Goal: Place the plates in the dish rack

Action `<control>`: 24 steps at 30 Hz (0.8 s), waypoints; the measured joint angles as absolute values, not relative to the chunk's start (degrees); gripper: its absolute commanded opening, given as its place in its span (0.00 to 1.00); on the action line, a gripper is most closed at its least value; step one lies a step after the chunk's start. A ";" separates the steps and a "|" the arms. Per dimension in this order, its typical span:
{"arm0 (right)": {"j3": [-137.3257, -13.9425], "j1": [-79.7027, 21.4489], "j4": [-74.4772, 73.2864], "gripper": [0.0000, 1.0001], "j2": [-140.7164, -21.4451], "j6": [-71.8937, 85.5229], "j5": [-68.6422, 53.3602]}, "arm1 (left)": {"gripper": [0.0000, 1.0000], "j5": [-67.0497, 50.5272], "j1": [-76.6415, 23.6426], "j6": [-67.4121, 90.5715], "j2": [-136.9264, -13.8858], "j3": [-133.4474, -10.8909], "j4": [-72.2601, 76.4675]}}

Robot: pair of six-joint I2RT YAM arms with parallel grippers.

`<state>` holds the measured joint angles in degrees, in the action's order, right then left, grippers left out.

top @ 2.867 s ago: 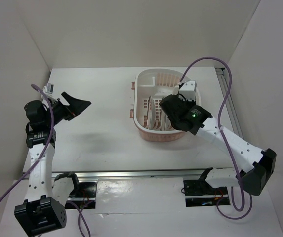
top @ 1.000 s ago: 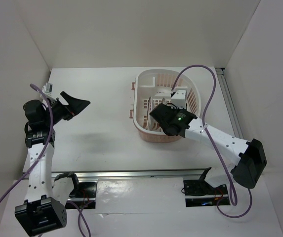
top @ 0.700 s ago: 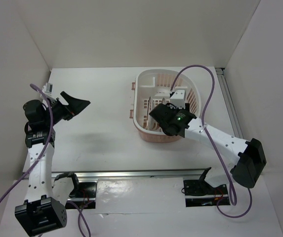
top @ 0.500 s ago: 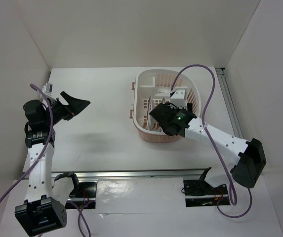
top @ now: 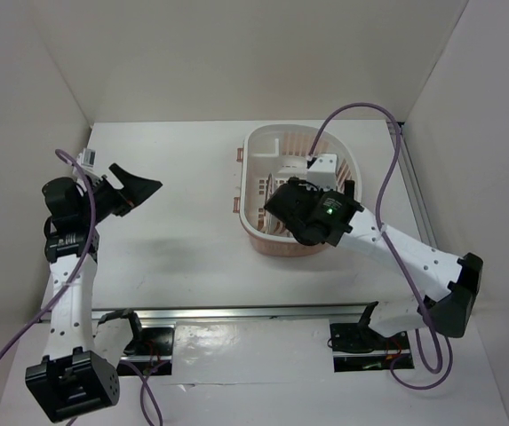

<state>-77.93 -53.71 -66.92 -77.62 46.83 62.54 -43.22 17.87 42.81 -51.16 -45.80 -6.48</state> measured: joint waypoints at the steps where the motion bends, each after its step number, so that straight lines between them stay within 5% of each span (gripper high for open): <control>1: -78.41 -54.52 -67.77 1.00 -77.23 47.03 62.54 | 1.00 -42.65 17.87 42.17 -51.27 -46.33 -7.49; 24: -81.01 -58.57 -72.66 1.00 -40.21 33.58 49.91 | 1.00 -18.46 12.78 29.87 -28.16 -49.28 -30.50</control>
